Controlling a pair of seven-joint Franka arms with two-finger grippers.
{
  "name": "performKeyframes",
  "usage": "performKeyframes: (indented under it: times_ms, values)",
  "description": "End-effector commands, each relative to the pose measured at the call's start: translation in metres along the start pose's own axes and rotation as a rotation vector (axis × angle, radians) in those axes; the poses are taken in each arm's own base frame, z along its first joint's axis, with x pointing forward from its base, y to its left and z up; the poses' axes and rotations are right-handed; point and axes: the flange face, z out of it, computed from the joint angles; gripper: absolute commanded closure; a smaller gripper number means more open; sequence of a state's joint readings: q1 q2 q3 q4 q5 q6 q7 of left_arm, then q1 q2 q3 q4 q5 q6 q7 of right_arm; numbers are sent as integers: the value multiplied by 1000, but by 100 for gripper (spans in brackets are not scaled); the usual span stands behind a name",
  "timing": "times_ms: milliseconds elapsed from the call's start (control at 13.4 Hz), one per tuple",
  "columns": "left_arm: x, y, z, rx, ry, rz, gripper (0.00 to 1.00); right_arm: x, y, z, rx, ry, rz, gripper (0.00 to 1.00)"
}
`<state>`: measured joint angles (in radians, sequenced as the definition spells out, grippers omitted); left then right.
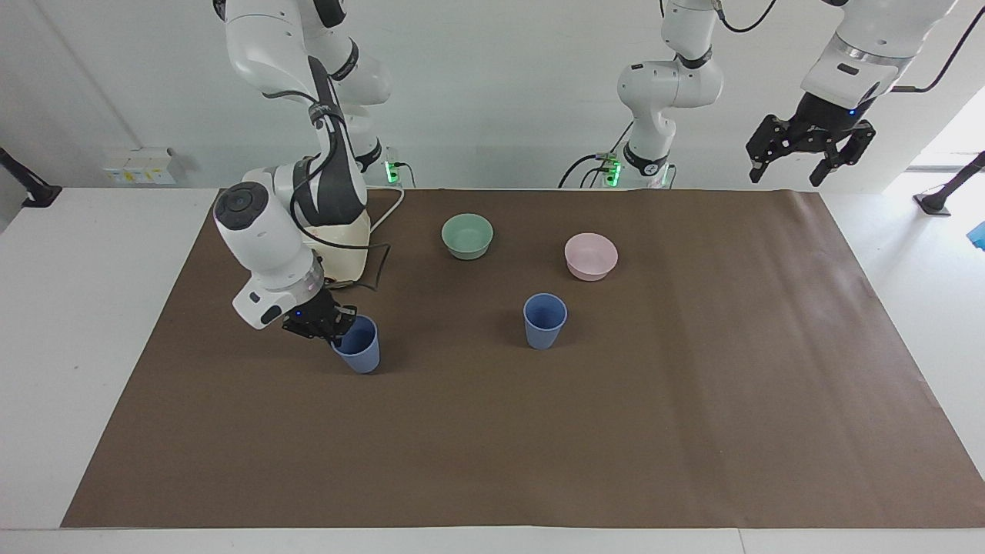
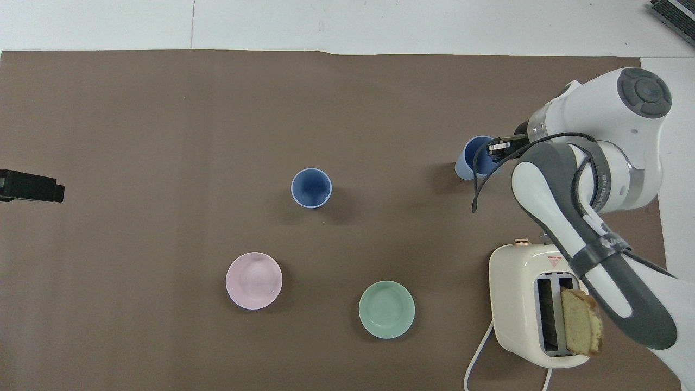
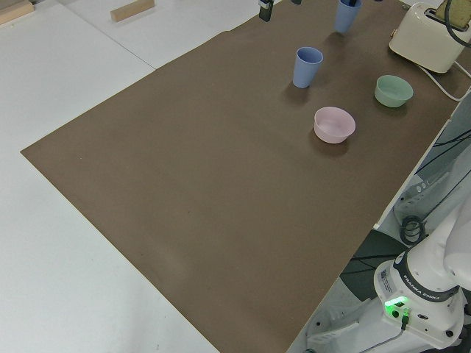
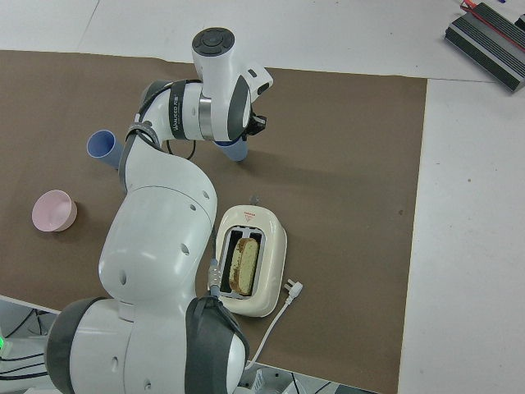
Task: Stack blue cups with both arms
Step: 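Carry the blue cup with the right gripper over the placed cup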
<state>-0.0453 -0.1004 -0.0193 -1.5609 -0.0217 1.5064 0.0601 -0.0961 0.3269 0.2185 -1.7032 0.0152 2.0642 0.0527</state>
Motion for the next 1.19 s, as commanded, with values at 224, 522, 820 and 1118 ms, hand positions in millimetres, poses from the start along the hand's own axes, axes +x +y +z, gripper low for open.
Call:
performKeyframes:
  times_ms: [224,522,820,1118]
  values:
    - [-11,-1,-8,-14,-13,-13,0,0,-107,-67,4,-22,123,100]
    - [-13,1,-9,-13,-13,-11,0,-10,-198,-84,24,10,164,100]
    - [-14,2,-10,-13,-11,-8,0,-21,-264,-100,61,38,184,100]
    - [-15,4,-8,-13,-16,-5,0,-41,-307,-94,59,19,157,100]
